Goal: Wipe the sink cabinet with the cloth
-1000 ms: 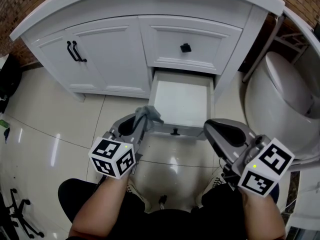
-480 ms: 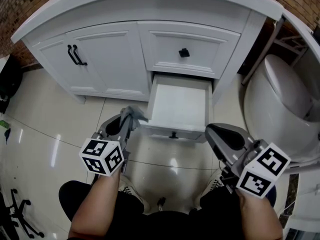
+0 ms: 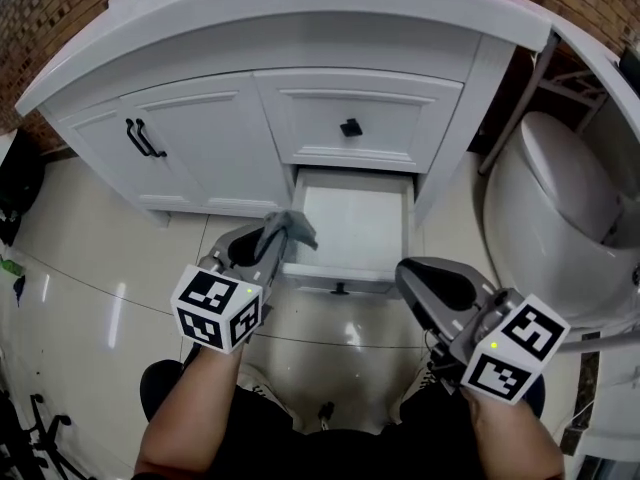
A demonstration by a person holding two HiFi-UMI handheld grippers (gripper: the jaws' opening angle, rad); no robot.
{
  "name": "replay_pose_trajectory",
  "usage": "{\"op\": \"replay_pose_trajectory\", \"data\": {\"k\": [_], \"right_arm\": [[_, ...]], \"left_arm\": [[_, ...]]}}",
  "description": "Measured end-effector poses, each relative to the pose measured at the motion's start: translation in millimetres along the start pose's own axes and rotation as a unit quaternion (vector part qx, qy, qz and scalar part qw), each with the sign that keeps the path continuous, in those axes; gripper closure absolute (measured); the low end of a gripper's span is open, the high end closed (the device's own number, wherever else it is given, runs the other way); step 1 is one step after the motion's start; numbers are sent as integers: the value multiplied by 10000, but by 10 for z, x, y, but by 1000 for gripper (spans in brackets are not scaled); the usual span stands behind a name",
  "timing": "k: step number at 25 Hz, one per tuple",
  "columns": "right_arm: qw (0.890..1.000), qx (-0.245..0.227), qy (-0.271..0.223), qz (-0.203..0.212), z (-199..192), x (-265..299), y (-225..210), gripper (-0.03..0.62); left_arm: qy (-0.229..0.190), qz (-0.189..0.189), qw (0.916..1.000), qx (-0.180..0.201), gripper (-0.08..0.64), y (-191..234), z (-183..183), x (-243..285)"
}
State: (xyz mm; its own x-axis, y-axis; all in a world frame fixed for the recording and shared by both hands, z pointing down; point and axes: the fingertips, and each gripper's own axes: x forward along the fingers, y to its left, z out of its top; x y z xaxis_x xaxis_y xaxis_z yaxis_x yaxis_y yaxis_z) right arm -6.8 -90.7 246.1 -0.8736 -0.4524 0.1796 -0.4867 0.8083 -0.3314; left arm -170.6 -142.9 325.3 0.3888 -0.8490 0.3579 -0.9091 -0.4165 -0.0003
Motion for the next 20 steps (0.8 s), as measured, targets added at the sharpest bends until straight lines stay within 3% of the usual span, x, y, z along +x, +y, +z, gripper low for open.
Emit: {"op": "replay_pose_trajectory", "data": {"k": [6,10,16,20], "right_arm": [[9979,588,-273,82,343,68,-262,588],[9963,648,-567,-85,590,112,-559,588],[9911,1094,-616,-442,374,69,-1066,588],[9945,905,-270,-448,189,87,-1163,588]], "left_arm": [[159,-772,9949,633,523,-420,330,554],[462,-1045,9889,945,523,-533,313,1024],[1017,-1364,9775,1248,523,-721,86,1646],[1232,-1513,9705,1419,523,-755,4,1966]]}}
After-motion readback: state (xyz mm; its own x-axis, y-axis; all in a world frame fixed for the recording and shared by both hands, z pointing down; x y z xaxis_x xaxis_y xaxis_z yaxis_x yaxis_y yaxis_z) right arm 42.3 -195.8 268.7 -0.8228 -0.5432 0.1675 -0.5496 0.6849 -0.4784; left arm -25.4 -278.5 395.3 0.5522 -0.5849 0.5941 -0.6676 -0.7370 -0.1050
